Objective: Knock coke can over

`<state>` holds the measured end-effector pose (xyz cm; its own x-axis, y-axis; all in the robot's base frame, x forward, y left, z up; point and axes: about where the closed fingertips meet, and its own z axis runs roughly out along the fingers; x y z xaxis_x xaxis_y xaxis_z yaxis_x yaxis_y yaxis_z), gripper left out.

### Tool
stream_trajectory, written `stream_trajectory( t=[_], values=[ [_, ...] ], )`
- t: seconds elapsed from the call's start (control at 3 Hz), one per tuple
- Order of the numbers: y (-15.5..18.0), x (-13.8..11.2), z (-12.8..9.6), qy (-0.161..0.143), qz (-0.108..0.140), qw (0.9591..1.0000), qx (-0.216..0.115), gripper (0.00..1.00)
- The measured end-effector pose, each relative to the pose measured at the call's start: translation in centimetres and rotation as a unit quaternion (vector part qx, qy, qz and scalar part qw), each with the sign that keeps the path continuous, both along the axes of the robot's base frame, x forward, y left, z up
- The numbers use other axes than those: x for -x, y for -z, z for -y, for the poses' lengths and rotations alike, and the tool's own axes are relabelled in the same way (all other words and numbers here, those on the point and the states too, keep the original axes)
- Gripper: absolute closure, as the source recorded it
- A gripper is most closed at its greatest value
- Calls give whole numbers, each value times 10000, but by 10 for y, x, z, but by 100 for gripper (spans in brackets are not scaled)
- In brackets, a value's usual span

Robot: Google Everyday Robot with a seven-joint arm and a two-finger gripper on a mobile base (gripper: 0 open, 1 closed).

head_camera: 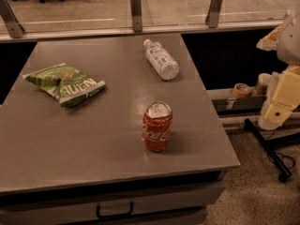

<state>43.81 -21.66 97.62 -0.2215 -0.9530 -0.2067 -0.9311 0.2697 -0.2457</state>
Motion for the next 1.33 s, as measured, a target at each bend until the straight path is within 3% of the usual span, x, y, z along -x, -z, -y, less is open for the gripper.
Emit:
stream_trajectory(
  t=[0.33,0.67,1.0,1.33],
  values=[
    [0,0,0,0,1,10000,0,0],
    [1,4,-13,-60,9,9989,-464,0],
    [20,7,-24,-50,139,9909,-1339,0],
    [45,15,-48,-194,279,9716,-2341,0]
  ],
)
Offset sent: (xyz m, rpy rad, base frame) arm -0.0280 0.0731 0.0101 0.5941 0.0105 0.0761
